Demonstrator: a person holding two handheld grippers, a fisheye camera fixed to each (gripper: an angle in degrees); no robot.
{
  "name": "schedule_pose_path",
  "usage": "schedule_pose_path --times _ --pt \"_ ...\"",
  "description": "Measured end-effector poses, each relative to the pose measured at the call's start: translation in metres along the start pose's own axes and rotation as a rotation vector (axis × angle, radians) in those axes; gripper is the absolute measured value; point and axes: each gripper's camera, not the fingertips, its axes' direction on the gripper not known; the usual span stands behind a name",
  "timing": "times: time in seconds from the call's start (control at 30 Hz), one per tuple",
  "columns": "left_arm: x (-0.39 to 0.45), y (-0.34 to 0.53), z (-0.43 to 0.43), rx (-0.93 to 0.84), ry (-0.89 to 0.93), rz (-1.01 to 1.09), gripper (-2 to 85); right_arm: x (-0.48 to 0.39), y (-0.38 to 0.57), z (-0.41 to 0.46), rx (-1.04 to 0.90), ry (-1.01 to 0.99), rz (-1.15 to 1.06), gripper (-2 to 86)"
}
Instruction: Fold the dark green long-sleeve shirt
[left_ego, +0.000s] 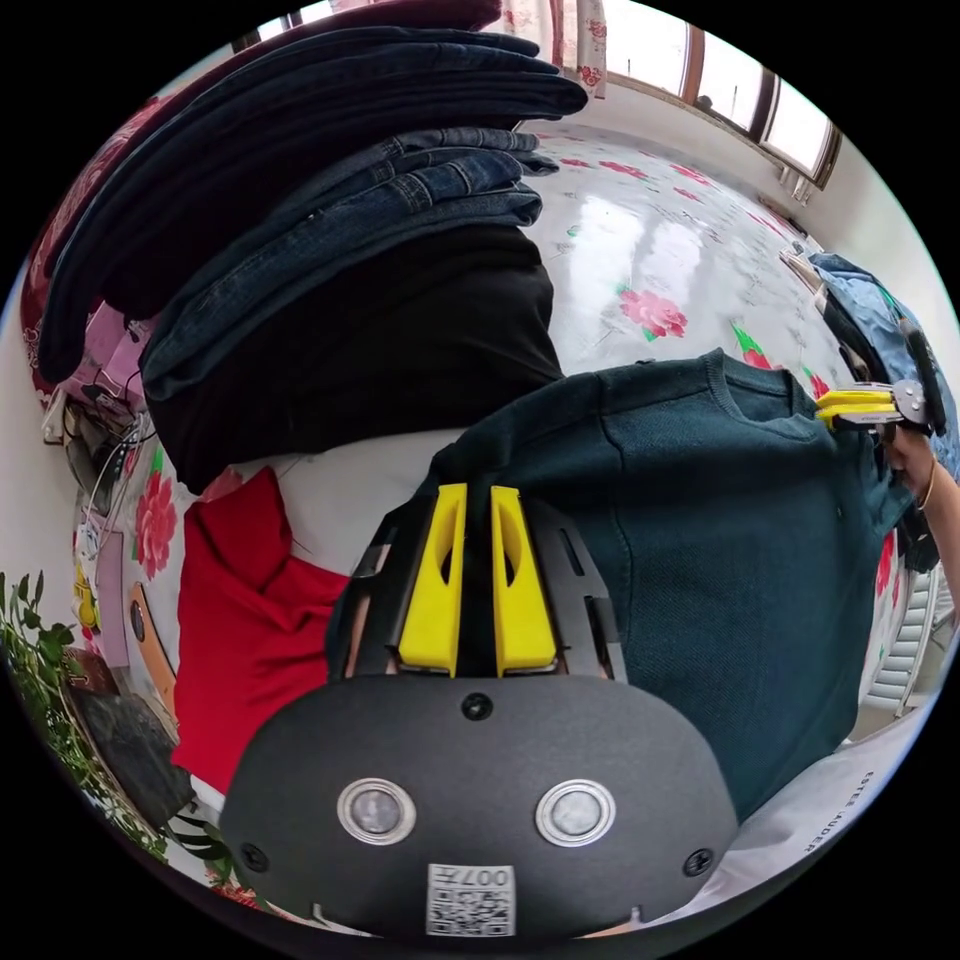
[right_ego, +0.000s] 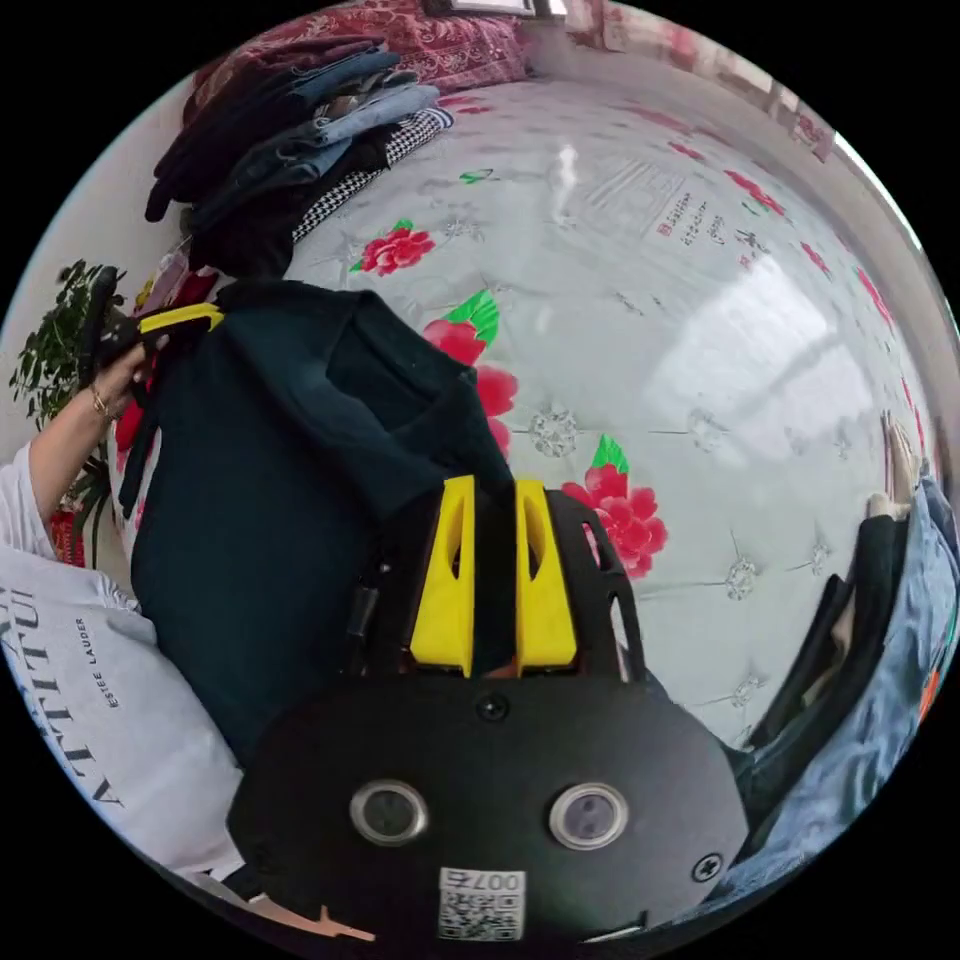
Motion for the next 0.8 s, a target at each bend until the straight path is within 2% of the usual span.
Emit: schedule_pose_path --times 0.07,0.17,0.27,0.33,0.37,0.43,0.6,0.73,0.8 --pt "-0.004 0.005 -0.001 0.003 0.006 0.004 4.6 -0.006 -0.008 0.000 -0.030 0.043 -0.043 0.5" --pt "-0.007 0.013 -0.002 0.022 -0.013 0.016 4.3 -0.008 -0.020 -0.027 0.111 0.198 -0.047 0.0" --pt "-0.010 0.020 -0.003 0.036 -0.025 -0.014 4.0 -0.019 -0.037 -0.043 0.189 0.247 -0.066 -0.2" --pt "-0.019 0.029 -0.006 0.050 -0.006 -0.061 4.0 -0.025 -0.049 -0.030 0.142 0.381 0.010 -0.2" --pt "-0.022 0.033 -0.008 0.059 0.003 -0.072 3.9 -0.024 -0.055 -0.016 0.047 0.419 0.060 -0.2" --pt "-0.036 0.051 -0.029 0.109 0.013 -0.130 2.5 -0.028 -0.050 -0.012 0.015 0.358 0.078 -0.2" --pt "-0.060 0.131 -0.094 0.222 -0.042 -0.208 4.5 -0.067 0.035 -0.047 0.241 0.126 0.134 -0.2" --pt "-0.071 0.241 -0.116 0.120 -0.164 -0.285 5.6 -0.113 0.111 -0.036 0.199 -0.056 0.133 -0.3" --pt "-0.074 0.290 -0.117 0.035 -0.205 -0.344 5.9 -0.156 0.158 -0.020 0.080 -0.085 0.084 -0.2"
